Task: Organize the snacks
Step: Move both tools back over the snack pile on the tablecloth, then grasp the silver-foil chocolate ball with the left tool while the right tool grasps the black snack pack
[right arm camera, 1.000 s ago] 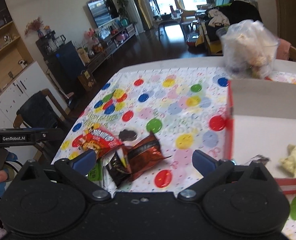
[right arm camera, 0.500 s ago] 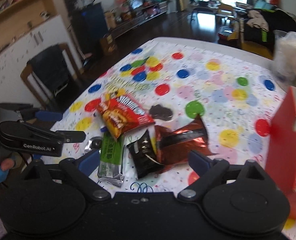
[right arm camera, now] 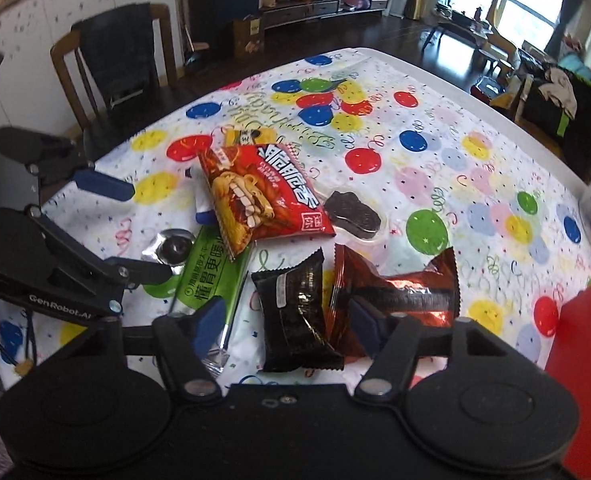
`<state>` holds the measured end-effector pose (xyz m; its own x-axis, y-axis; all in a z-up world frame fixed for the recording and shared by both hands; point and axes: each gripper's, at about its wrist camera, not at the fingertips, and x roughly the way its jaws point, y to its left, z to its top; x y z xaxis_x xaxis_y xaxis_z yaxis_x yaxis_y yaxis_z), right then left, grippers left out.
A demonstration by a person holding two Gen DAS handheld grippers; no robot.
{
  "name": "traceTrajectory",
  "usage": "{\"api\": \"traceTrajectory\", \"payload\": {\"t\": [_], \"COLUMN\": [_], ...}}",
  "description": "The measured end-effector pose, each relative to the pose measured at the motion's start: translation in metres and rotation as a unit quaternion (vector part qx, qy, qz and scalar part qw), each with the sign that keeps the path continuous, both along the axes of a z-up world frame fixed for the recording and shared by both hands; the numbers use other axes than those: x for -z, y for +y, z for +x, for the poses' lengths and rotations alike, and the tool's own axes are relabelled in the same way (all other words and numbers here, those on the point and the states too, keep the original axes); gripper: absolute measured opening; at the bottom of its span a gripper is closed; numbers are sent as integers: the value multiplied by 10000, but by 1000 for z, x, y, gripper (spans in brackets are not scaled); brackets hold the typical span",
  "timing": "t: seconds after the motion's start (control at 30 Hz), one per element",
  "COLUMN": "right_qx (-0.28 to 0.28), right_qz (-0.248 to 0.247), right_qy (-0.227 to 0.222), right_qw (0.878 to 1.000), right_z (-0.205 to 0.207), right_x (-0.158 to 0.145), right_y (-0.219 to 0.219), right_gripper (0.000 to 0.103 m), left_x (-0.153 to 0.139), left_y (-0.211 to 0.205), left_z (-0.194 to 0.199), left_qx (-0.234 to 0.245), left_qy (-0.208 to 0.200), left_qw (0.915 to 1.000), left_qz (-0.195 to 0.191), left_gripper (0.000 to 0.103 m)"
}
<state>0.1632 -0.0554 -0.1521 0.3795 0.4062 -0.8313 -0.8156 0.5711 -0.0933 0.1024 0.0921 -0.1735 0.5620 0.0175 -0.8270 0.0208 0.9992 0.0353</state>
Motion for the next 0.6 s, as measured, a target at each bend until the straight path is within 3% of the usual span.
{"api": "traceTrajectory", "payload": {"t": [0.3, 0.43, 0.6], "right_qx": [-188, -208, -141], "right_qz": [-409, -501, -530], "right_qy": [-227, -279, -298], "right_qw": [9987, 9981, 9980], "right_z": [0, -2, -1], "right_x": [14, 18, 20], "right_y": [13, 18, 19], "right_gripper": [44, 41, 37], "left_x": [10, 10, 9], "left_y": [-7, -11, -16], "left_z": [6, 9, 10], "left_qx": [332, 445, 610], "left_qy": [42, 2, -6], "left_qw": [9994, 9989, 9981], "left_qz": [133, 162, 104], "left_gripper": [58, 55, 37]}}
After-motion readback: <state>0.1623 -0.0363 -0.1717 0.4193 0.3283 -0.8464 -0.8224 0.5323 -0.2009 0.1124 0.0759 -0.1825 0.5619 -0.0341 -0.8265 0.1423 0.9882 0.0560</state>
